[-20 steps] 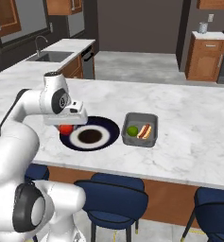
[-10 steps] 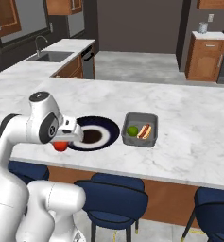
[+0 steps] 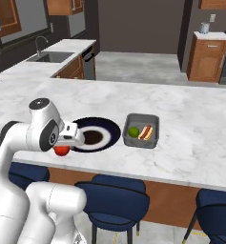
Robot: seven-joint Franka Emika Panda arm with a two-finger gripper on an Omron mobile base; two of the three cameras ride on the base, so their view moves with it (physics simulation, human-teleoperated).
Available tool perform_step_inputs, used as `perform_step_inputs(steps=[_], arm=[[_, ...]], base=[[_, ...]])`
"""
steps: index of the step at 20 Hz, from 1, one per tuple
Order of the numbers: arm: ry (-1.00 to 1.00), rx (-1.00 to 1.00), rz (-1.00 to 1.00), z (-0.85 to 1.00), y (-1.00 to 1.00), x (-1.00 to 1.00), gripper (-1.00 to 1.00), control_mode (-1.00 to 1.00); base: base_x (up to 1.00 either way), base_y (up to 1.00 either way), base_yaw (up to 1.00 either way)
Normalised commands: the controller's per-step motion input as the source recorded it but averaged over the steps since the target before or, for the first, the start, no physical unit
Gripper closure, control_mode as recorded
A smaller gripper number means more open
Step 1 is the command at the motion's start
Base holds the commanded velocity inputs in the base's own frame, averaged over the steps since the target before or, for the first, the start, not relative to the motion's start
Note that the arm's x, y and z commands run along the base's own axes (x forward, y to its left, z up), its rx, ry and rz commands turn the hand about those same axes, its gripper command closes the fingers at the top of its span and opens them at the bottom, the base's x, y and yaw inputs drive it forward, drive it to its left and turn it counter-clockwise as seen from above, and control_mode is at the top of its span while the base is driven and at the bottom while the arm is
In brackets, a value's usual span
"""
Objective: Place one cooked food and one vegetable from the large plate to each tupperware container.
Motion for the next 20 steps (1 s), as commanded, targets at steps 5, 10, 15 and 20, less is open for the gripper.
perform_step_inputs(steps=[5, 10, 15, 20], arm=[[0.0, 0.0, 0.0, 0.0, 0.0, -0.02, 1.0, 1.0], [0.0, 0.0, 0.0, 0.0, 0.0, 0.0, 1.0, 1.0], [0.0, 0.0, 0.0, 0.0, 0.0, 0.0, 1.0, 1.0], [0.0, 0.0, 0.0, 0.0, 0.0, 0.0, 1.0, 1.0]], base=[[-0.33, -0.18, -0.03], [-0.58, -0.78, -0.04], [-0.04, -1.0, -0.03], [0.3, -1.0, 0.0]])
